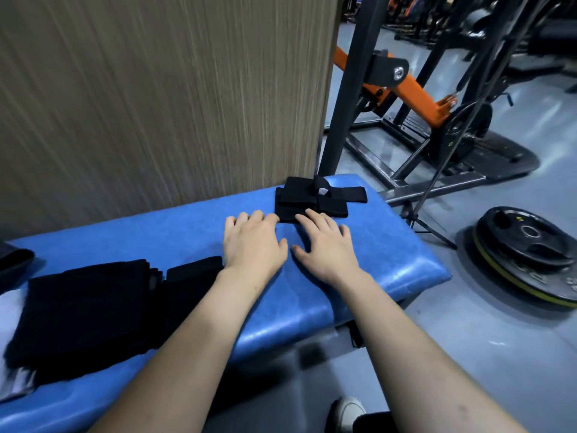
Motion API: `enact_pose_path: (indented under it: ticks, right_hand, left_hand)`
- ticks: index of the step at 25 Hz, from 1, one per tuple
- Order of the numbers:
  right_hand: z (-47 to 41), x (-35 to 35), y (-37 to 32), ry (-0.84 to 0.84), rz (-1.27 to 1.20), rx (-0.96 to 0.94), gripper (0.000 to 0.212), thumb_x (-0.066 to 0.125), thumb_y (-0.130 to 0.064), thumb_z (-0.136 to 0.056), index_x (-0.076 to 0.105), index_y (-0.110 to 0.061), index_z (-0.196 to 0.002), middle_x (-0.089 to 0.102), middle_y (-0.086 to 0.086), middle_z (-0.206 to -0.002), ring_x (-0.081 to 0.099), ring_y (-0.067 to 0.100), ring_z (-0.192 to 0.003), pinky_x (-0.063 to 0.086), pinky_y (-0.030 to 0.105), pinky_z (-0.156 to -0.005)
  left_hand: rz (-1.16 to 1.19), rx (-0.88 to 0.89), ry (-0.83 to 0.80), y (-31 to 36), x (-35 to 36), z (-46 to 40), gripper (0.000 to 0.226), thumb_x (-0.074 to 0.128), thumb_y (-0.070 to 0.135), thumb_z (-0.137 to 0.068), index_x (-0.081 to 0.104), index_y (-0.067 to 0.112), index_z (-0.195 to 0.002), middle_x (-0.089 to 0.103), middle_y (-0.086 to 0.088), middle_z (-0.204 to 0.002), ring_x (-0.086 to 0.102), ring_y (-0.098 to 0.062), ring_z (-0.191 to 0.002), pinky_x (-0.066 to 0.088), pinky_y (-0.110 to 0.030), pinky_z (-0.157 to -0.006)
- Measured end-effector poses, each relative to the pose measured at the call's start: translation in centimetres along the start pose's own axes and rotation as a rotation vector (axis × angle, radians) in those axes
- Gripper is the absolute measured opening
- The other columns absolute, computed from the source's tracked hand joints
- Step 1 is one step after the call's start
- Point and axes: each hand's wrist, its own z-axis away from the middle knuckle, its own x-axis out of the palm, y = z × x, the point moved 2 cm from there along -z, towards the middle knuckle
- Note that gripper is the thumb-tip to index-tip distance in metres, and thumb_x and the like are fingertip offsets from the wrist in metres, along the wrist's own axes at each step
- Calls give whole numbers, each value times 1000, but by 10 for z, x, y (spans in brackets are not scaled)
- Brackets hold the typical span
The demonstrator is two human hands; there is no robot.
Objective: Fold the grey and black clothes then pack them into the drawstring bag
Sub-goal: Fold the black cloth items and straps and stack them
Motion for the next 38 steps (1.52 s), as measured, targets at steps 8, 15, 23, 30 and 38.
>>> enact_pose_path:
  ticks: [8,15,23,30,38]
  right_hand:
    - [-10,2,-1,1,83,5,64,44,-52,-95,32,-29,-153,34,-11,-157,25,17,-146,20,44,-115]
    - [16,-16,-1,36,78,-128,34,53,-26,-90,65,-24,-122,53,-7,-110,48,21,-101,34,33,-87]
    - [33,-29,20,50,32,-92,26,56,-35,-93,63,-27,-117,40,-7,-94,45,22,-101,32,33,-85]
    - [11,-10,14,35,116,42,47,43,-53,-98,49,-32,-140,44,3,-111,40,26,-109,29,38,-94]
    - [17,-27,24,-60,81,25,34,54,-53,-93,59,-32,-119,42,-6,-108,40,22,-110,26,34,-91]
  left_hand:
    - [75,15,-168,6,18,-11,78,60,41,-92,19,26,-157,24,1,-160,27,-21,-144,16,-34,-118]
    - [53,120,-242,11,16,1,49,56,29,-92,49,29,-141,45,5,-143,43,-22,-128,27,-33,-106]
    - [102,247,-280,19,9,37,28,56,31,-95,55,19,-120,46,1,-128,48,-23,-118,36,-35,-101]
    - [141,324,-328,12,8,43,34,55,32,-96,50,20,-127,46,2,-137,45,-24,-128,35,-37,-104]
    - [139,315,-305,12,-1,45,30,65,49,-88,52,22,-86,43,7,-98,42,-19,-99,29,-31,-80]
